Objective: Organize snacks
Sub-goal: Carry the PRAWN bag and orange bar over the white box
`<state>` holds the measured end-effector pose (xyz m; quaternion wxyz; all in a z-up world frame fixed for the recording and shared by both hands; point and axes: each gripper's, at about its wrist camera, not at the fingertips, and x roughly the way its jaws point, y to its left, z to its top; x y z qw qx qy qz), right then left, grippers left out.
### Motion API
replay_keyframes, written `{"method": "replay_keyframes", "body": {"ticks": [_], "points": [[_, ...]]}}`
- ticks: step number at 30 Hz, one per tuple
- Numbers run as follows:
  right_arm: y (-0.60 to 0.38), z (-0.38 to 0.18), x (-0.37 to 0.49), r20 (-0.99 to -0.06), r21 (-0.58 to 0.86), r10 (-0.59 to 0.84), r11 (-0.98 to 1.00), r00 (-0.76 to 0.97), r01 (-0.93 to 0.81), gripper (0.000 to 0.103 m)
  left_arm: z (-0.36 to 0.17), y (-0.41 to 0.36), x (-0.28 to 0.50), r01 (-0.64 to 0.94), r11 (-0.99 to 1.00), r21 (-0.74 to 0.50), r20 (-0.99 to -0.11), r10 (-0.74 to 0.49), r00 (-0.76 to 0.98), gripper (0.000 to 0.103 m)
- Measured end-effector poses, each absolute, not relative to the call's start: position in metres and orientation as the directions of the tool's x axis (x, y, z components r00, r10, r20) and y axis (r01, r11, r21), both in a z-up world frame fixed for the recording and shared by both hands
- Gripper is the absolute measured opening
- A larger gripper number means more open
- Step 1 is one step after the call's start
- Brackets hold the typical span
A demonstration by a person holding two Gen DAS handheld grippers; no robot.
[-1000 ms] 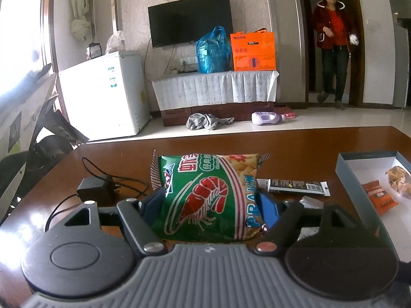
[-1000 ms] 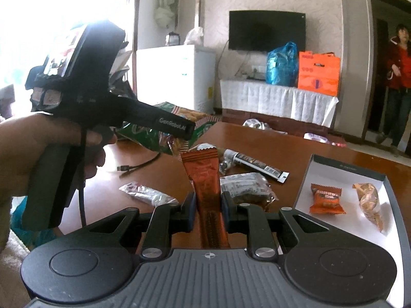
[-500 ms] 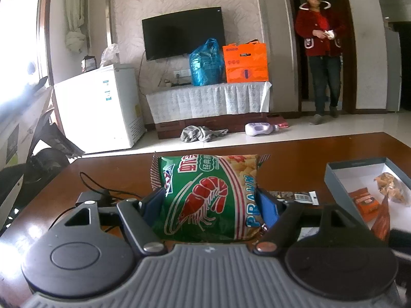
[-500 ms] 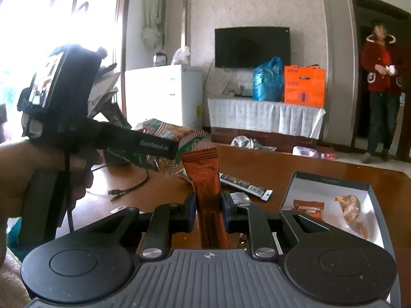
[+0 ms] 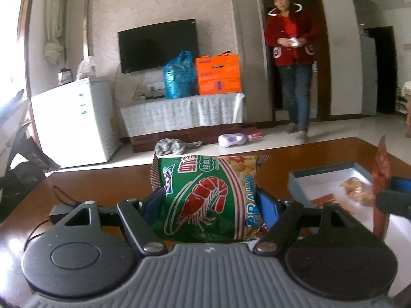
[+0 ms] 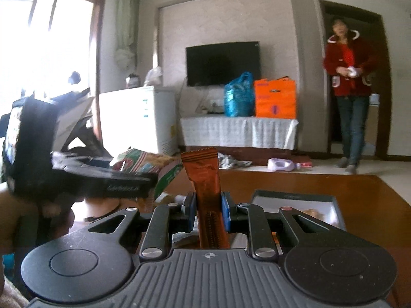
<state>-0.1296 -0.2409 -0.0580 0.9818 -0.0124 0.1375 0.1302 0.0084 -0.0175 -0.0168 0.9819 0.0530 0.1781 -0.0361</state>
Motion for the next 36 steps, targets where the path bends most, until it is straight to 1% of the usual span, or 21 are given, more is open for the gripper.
{"method": "replay_keyframes", "body": {"ticks": [2, 8, 12, 15, 20, 26, 30, 36], "points": [[-0.251, -0.056, -0.13, -0.273, 0.017, 0.229, 0.972, 0.934, -0.233, 0.023, -0.015, -0.029, 0.005, 0.122, 0.989, 0.089, -0.346, -0.084, 0.934, 0.075], [-0.281, -0.056, -0.133, -0.283, 0.023, 0.174, 0.984, 0.943, -0.174, 0.023, -0.014, -0.066, -0.006, 0.216, 0.967, 0.132, -0.32, -0.164, 0.933, 0.075], [-0.299, -0.059, -0.137, -0.307, 0.031, 0.15, 0.989, 0.94, -0.147, 0.023, -0.013, -0.09, -0.012, 0.282, 0.951, 0.13, -0.319, -0.229, 0.92, 0.075], [-0.311, -0.063, -0.137, -0.334, 0.03, 0.125, 0.992, 0.934, -0.122, 0.023, -0.016, -0.109, -0.017, 0.33, 0.932, 0.152, -0.324, -0.268, 0.907, 0.075], [-0.327, -0.072, -0.131, -0.391, 0.058, 0.092, 0.995, 0.916, -0.076, 0.023, -0.024, -0.137, -0.024, 0.427, 0.893, 0.142, -0.36, -0.356, 0.863, 0.075], [-0.344, -0.09, -0.113, -0.493, 0.161, 0.102, 0.987, 0.864, -0.025, 0.023, -0.045, -0.175, -0.037, 0.528, 0.82, 0.222, -0.409, -0.413, 0.813, 0.075], [-0.347, -0.095, -0.109, -0.515, 0.162, 0.096, 0.987, 0.852, -0.014, 0.023, -0.057, -0.188, -0.043, 0.563, 0.788, 0.248, -0.434, -0.429, 0.792, 0.075], [-0.343, -0.097, -0.107, -0.518, 0.146, 0.092, 0.989, 0.85, -0.018, 0.023, -0.062, -0.185, -0.035, 0.571, 0.784, 0.244, -0.466, -0.421, 0.778, 0.075]]}}
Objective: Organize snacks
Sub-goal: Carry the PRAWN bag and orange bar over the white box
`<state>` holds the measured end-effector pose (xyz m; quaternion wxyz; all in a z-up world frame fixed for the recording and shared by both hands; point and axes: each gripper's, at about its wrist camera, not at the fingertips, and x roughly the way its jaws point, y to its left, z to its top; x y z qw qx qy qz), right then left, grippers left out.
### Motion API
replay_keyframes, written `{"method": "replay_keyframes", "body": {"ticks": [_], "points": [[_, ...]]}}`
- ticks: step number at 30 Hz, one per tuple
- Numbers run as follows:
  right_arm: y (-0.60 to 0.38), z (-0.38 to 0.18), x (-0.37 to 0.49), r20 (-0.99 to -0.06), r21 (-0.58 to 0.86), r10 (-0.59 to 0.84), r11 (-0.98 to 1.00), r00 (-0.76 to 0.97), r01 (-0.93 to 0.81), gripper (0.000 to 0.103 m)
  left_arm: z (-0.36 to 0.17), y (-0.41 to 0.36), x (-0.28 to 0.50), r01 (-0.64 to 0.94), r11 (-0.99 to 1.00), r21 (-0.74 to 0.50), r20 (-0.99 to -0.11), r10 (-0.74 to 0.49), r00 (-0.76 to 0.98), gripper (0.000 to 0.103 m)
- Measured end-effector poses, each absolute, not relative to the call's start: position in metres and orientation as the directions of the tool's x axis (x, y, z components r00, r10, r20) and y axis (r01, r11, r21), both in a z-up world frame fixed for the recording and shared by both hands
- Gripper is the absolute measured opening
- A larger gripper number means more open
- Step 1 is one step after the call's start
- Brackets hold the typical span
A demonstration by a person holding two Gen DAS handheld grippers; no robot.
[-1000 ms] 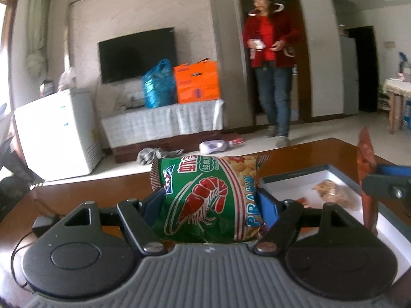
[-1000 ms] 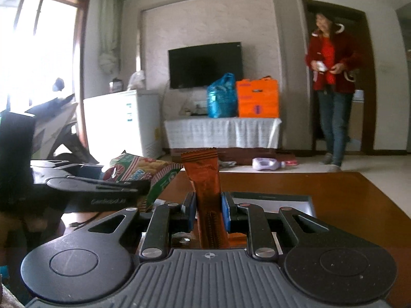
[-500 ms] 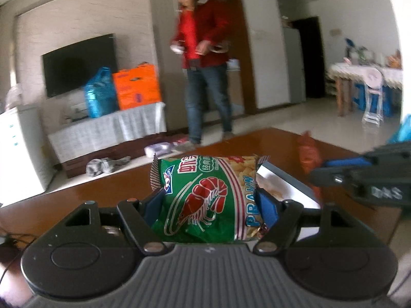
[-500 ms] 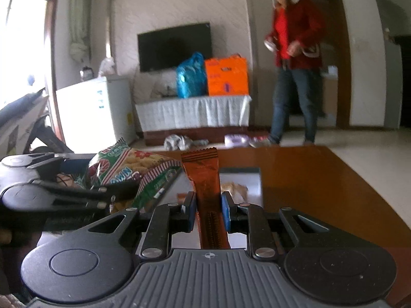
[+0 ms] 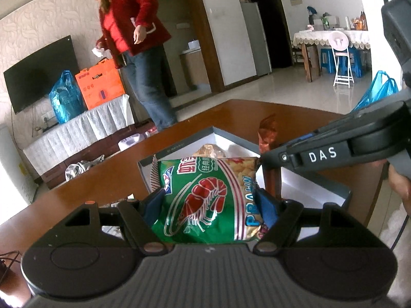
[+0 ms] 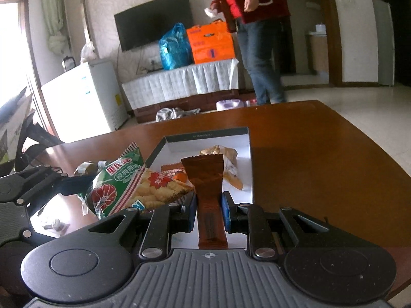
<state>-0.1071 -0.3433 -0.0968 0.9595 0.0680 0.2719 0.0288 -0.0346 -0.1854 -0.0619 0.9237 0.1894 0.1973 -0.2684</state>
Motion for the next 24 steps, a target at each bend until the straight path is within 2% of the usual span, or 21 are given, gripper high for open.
{"method": "replay_keyframes", "body": {"ticks": [8, 14, 24], "points": [[-0.344, -0.097, -0.092, -0.518, 0.139, 0.064, 0.99, 0.853, 0.01, 0.023, -0.073, -0.195, -0.037, 0.549, 0.763, 0.341, -0.443, -0.385, 0.81, 0.075], [-0.339, -0.093, -0.073, -0.486, 0.118, 0.03, 0.993, 0.874, 0.031, 0.023, -0.077, -0.207, -0.028, 0.512, 0.78, 0.36, -0.431, -0.347, 0.833, 0.075], [-0.337, -0.098, -0.043, -0.46, 0.116, 0.007, 0.992, 0.888, 0.052, 0.023, -0.082, -0.213, -0.009, 0.483, 0.818, 0.313, -0.407, -0.344, 0.846, 0.075]]}}
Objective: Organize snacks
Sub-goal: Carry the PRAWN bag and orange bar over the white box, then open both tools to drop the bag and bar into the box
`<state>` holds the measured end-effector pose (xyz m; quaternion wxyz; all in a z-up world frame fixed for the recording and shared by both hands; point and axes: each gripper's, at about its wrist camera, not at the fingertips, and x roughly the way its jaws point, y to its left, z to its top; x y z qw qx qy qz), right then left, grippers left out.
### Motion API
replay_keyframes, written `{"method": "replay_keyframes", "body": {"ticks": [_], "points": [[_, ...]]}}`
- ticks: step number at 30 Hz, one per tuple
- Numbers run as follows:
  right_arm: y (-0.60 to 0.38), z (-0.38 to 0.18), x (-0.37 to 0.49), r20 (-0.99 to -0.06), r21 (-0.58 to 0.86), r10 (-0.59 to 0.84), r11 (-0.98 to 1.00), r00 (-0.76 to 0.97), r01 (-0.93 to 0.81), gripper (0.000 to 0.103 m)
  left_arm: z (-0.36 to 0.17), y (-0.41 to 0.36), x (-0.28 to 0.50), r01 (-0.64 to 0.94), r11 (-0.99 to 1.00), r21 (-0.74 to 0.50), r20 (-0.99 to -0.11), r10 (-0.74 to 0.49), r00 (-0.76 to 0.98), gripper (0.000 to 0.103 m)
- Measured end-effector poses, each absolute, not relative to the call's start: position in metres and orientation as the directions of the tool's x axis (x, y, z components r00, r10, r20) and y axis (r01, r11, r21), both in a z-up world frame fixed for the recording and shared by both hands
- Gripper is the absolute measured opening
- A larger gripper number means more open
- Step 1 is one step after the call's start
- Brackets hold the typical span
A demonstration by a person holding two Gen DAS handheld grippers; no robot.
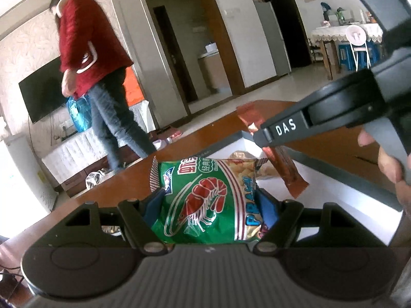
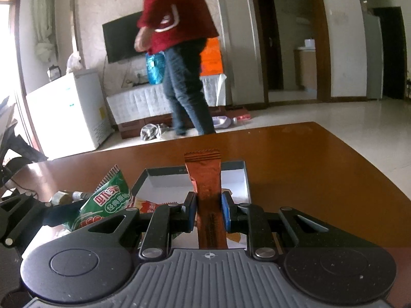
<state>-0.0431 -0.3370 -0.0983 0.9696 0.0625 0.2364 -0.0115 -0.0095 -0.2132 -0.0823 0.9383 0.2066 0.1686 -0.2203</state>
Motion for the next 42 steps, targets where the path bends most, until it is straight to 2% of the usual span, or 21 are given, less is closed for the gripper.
{"method": "replay_keyframes", "body": {"ticks": [3, 12, 19, 29, 32, 36, 42], "points": [[-0.339, -0.101, -0.043, -0.455, 0.127, 0.015, 0.991, 0.89, 0.048, 0.023, -0.084, -0.21, -0.006, 0.484, 0.828, 0.283, -0.406, -0.354, 0.843, 0.075], [-0.344, -0.111, -0.036, -0.49, 0.146, 0.032, 0.988, 0.871, 0.046, 0.023, -0.093, -0.207, -0.013, 0.493, 0.815, 0.305, -0.373, -0.374, 0.849, 0.075], [-0.351, -0.109, -0.035, -0.457, 0.178, 0.019, 0.982, 0.889, 0.07, 0.023, -0.101, -0.2, -0.017, 0.487, 0.811, 0.323, -0.333, -0.384, 0.861, 0.075], [-0.348, -0.114, -0.032, -0.465, 0.161, 0.023, 0.985, 0.885, 0.059, 0.026, -0.105, -0.189, -0.017, 0.51, 0.804, 0.307, -0.345, -0.405, 0.847, 0.077], [-0.35, -0.114, -0.033, -0.459, 0.164, 0.025, 0.985, 0.888, 0.057, 0.038, -0.1, -0.189, -0.02, 0.515, 0.8, 0.309, -0.351, -0.407, 0.843, 0.08], [-0.352, -0.112, -0.04, -0.421, 0.202, 0.035, 0.978, 0.906, 0.056, 0.066, -0.092, -0.186, -0.018, 0.535, 0.803, 0.262, -0.358, -0.434, 0.827, 0.089], [-0.349, -0.103, -0.055, -0.332, 0.21, 0.016, 0.976, 0.943, 0.057, 0.082, -0.078, -0.178, -0.024, 0.537, 0.806, 0.248, -0.341, -0.446, 0.827, 0.092]]}}
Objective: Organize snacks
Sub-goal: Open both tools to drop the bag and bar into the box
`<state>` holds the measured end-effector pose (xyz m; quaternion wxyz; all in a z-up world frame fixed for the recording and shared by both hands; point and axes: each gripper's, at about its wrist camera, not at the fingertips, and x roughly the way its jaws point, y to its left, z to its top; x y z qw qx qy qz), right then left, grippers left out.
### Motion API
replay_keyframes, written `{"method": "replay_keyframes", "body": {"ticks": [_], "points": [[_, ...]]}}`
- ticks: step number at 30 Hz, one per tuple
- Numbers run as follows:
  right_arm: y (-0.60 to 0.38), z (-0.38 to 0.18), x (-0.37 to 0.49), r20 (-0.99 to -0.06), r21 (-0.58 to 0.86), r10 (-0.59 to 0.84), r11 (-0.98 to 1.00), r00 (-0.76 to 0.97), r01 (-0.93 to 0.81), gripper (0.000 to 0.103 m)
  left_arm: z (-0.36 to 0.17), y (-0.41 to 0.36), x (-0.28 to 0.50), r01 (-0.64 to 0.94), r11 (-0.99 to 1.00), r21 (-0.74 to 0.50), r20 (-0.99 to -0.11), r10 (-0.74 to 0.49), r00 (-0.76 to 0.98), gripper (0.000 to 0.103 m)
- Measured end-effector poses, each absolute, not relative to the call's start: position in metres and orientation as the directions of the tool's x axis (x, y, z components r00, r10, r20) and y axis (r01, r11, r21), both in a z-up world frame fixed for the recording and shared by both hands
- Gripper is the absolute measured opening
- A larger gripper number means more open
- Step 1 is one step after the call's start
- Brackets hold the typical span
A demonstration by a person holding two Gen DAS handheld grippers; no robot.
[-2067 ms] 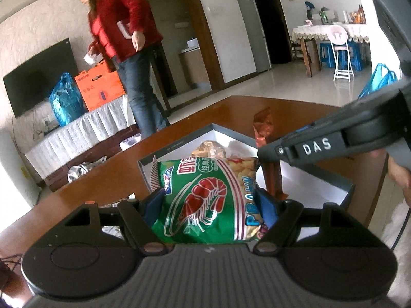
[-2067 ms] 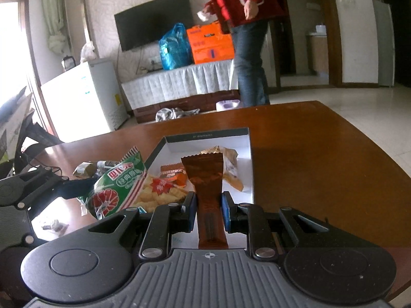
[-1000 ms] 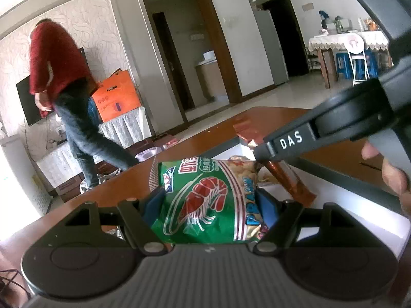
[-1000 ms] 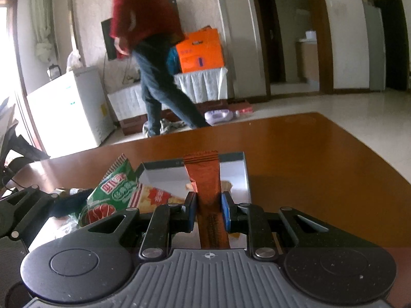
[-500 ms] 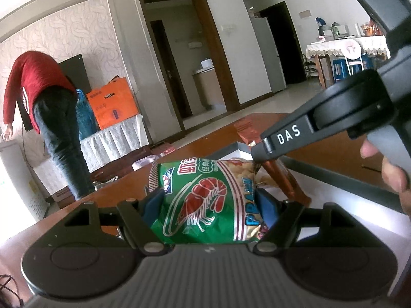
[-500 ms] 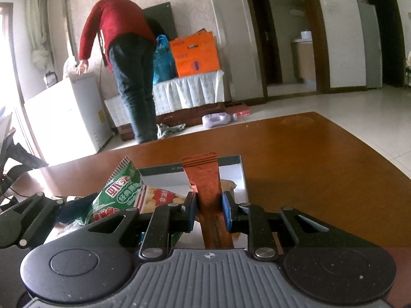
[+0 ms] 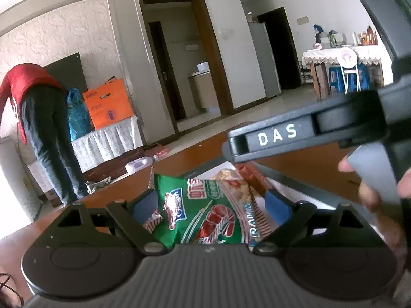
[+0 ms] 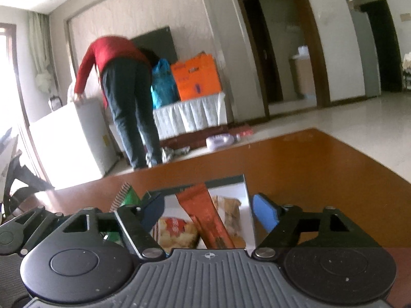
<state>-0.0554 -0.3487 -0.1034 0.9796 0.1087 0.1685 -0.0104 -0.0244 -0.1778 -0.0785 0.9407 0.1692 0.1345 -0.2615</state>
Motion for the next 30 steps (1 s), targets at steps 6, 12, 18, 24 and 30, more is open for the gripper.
{"method": "replay_keyframes", "body": {"ticks": [6, 12, 18, 24, 30], "points": [[-0.346, -0.099, -0.067, -0.285, 0.204, -0.008, 0.976, 0.959, 0.069, 0.088, -0.06, -0.165, -0.03, 0.53, 0.824, 0.199, -0.358, -0.442, 0.822, 0.094], [-0.335, -0.096, -0.079, -0.245, 0.174, -0.031, 0.982, 0.969, 0.075, 0.095, -0.039, -0.135, -0.041, 0.478, 0.873, 0.096, -0.392, -0.409, 0.824, 0.094], [-0.313, -0.092, -0.092, -0.249, 0.146, -0.01, 0.988, 0.968, 0.047, 0.102, -0.025, -0.088, -0.052, 0.338, 0.94, 0.046, -0.484, -0.275, 0.831, 0.094], [-0.265, -0.086, -0.108, -0.307, 0.101, 0.097, 0.992, 0.947, -0.069, 0.103, -0.018, -0.038, -0.061, 0.221, 0.974, 0.039, -0.57, -0.16, 0.806, 0.094], [-0.221, -0.076, -0.118, -0.357, 0.098, 0.175, 0.984, 0.918, -0.149, 0.103, -0.028, -0.008, -0.066, 0.147, 0.984, 0.098, -0.648, -0.048, 0.76, 0.094]]}}
